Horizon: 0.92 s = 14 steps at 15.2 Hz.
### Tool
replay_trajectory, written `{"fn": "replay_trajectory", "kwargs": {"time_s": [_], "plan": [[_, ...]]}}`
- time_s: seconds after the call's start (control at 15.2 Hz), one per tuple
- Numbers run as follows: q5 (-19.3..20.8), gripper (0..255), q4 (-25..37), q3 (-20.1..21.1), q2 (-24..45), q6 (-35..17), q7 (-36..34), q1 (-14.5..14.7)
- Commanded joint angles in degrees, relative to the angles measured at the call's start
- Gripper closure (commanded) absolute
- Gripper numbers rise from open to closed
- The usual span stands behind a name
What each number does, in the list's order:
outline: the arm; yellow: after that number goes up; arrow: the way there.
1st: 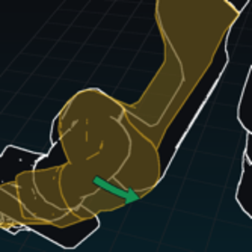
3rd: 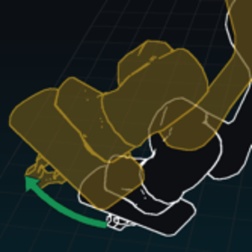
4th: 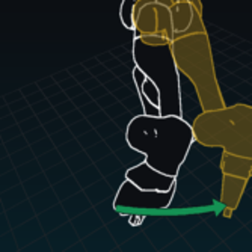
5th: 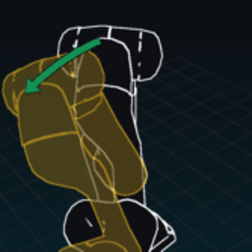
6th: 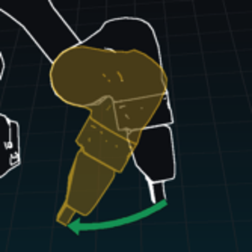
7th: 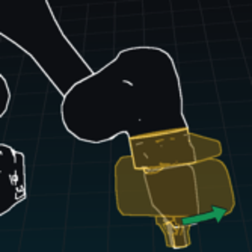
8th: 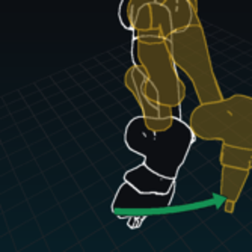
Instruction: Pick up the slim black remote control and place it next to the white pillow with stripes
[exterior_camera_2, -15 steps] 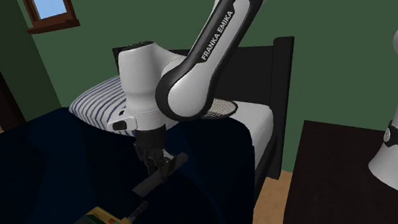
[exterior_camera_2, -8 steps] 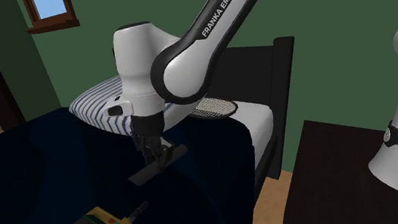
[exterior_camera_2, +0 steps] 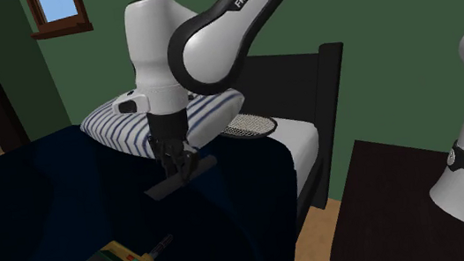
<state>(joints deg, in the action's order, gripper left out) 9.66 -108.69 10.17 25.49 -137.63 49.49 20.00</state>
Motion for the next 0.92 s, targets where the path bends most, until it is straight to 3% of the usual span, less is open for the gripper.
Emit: {"fn": "replay_trajectory", "kwargs": {"time_s": [0.0,0.86], "plan": [[-0.35,255,0.43,0.18,-0.91,1.33,0.33,-0.16],[-2.22,255,3.17,1.07,-6.38,9.41,1.79,-0.73]]}}
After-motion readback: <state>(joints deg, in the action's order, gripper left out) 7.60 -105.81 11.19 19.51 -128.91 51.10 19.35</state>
